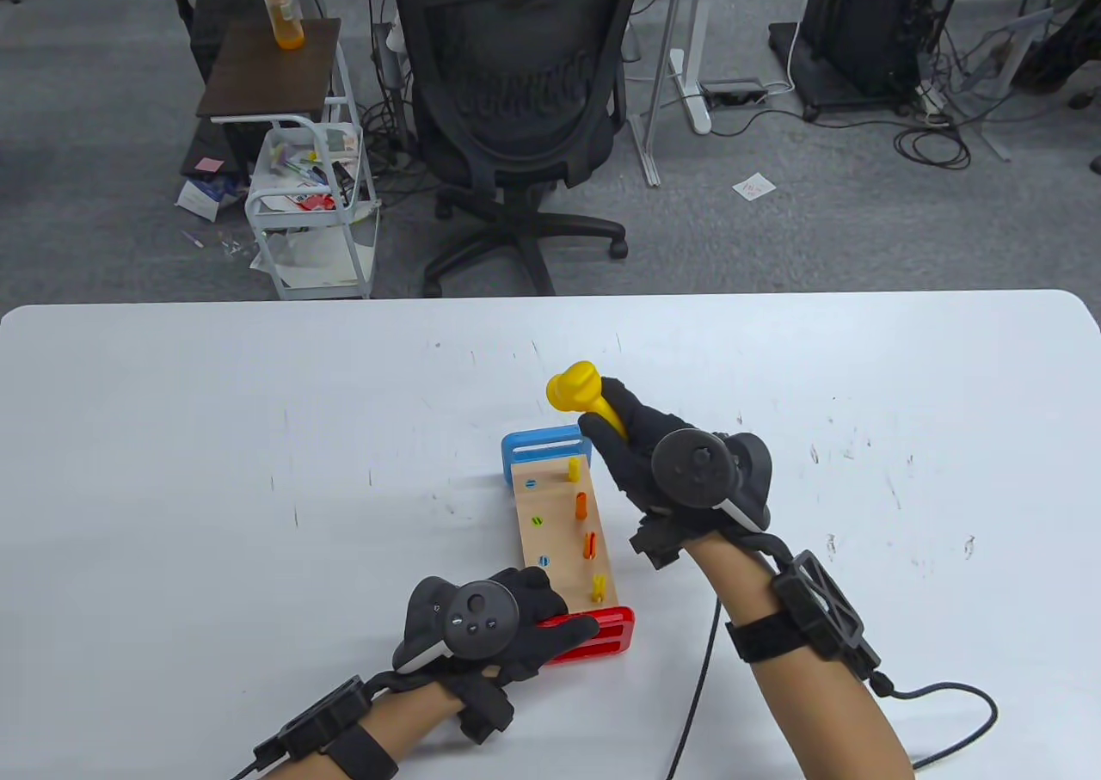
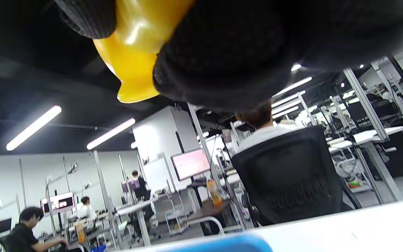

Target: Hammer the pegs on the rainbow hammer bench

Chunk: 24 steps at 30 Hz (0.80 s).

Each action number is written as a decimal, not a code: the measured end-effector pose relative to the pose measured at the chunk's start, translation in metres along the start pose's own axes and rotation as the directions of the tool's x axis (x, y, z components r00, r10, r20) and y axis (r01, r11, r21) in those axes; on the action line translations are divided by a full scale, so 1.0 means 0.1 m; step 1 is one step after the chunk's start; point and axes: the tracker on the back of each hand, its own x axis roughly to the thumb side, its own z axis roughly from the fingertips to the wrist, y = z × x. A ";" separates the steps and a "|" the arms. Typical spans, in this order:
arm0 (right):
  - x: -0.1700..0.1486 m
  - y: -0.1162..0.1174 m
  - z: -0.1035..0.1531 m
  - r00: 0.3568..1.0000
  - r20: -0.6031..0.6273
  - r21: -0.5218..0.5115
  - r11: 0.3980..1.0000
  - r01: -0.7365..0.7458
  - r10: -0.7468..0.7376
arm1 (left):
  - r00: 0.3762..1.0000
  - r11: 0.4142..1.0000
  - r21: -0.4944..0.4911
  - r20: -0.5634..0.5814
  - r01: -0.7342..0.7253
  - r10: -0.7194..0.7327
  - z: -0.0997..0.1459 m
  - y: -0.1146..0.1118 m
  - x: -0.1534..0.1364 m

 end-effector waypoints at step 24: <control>-0.31 0.54 0.21 0.991 -0.015 0.165 0.977 -0.131 0.135 | 1.000 1.000 0.004 0.004 0.003 -0.003 0.01 0.00 0.01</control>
